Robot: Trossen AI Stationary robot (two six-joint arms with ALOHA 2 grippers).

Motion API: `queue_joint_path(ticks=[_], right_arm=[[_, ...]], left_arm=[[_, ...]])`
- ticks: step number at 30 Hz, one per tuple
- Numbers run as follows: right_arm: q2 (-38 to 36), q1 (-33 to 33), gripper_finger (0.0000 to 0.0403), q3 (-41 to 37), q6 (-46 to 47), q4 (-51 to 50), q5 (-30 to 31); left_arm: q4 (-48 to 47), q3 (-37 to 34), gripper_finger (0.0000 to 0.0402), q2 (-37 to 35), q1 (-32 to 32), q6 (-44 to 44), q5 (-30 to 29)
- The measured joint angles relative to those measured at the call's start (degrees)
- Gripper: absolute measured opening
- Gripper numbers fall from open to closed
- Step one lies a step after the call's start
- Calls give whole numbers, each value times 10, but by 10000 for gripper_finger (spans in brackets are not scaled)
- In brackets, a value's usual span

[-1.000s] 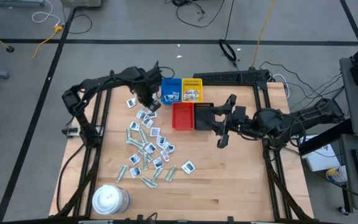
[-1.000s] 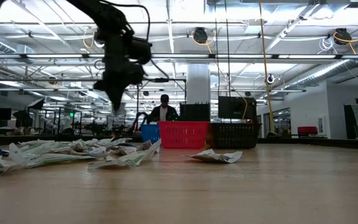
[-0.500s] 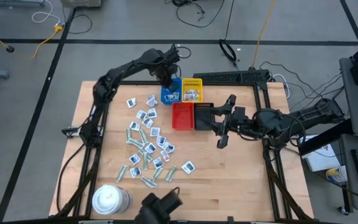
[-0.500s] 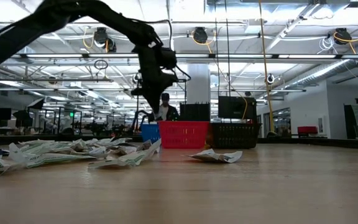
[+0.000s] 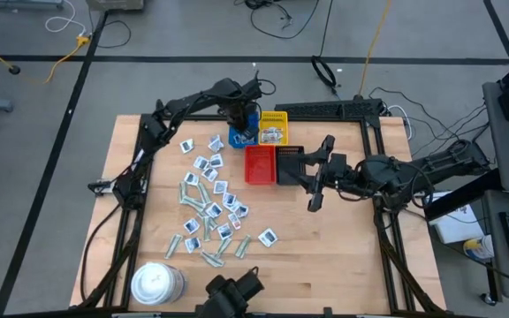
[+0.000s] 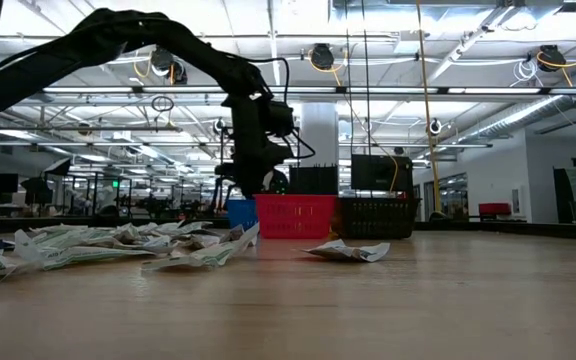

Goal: Pick & Place First Aid Supplies
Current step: Put the alcohol pad into the blue bin

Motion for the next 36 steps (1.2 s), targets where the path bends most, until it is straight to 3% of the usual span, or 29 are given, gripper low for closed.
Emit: queue_joint_path(ticks=[9, 14, 19, 25, 28, 36], right_arm=[[0, -8, 155, 0, -14, -8, 0], [0, -22, 155, 0, 8, -13, -1], [-2, -53, 155, 0, 72, -56, 0], [-7, -64, 155, 0, 82, -128, -31], [-7, -63, 155, 0, 81, -142, -62], [-8, -54, 155, 0, 78, -140, -78]], left_arm=[[-4, 1, 161, -12, 0, -3, 0], [-14, 2, 209, -47, 1, -39, -2], [-73, 2, 222, -100, -7, -76, -6], [-159, 2, 223, -157, -57, -89, -6], [-176, 2, 223, -179, -99, -94, -6], [-199, 3, 223, -216, -244, -98, -4]])
